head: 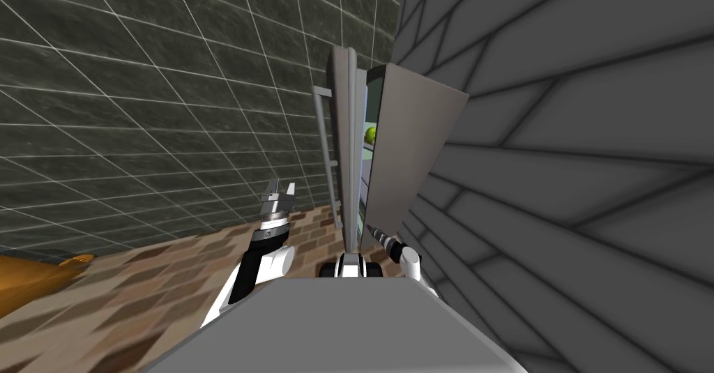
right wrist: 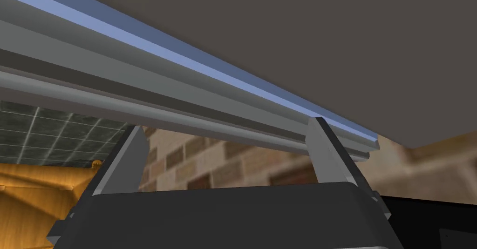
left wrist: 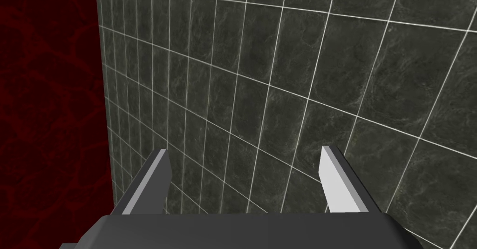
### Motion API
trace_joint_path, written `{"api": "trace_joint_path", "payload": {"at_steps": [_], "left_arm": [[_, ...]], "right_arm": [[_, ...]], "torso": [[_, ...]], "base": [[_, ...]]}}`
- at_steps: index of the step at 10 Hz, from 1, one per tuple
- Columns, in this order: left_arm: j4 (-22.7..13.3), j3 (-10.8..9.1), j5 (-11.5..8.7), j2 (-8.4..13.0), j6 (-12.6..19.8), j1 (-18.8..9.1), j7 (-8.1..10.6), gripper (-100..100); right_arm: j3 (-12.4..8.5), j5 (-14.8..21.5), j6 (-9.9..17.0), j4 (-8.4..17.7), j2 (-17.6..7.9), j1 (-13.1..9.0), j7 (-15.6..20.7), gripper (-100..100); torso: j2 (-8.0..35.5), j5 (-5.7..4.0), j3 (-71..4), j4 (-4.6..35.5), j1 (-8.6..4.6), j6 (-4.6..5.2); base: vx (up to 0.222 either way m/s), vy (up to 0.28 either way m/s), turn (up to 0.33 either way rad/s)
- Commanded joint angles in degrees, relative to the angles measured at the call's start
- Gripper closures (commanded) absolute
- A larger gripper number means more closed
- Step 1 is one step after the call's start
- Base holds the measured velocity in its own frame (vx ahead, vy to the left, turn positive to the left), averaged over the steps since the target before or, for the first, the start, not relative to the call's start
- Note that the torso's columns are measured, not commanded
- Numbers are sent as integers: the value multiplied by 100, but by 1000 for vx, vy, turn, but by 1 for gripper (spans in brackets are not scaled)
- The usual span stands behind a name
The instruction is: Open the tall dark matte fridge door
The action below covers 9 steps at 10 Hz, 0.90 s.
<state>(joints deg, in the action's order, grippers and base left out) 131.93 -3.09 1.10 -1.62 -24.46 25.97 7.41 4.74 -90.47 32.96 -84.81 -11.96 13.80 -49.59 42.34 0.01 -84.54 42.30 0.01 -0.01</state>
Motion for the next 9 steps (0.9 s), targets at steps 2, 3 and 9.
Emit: {"api": "trace_joint_path", "payload": {"at_steps": [2,3,9], "left_arm": [[0,0,0,0,0,1,0,0],[0,0,0,0,0,0,0,0],[0,0,0,0,0,0,0,0]], "right_arm": [[-181,-553,456,218,117,-102,-248,-100],[-266,-750,654,309,182,-146,-358,-100],[-617,-1705,1434,651,762,-323,-791,-100]], "torso": [[-12,2,-7,-3,12,1],[-3,1,-3,-2,2,0],[-5,0,-3,-2,3,1]], "base": [[43,122,-79],[32,104,-80],[38,111,-75]]}}
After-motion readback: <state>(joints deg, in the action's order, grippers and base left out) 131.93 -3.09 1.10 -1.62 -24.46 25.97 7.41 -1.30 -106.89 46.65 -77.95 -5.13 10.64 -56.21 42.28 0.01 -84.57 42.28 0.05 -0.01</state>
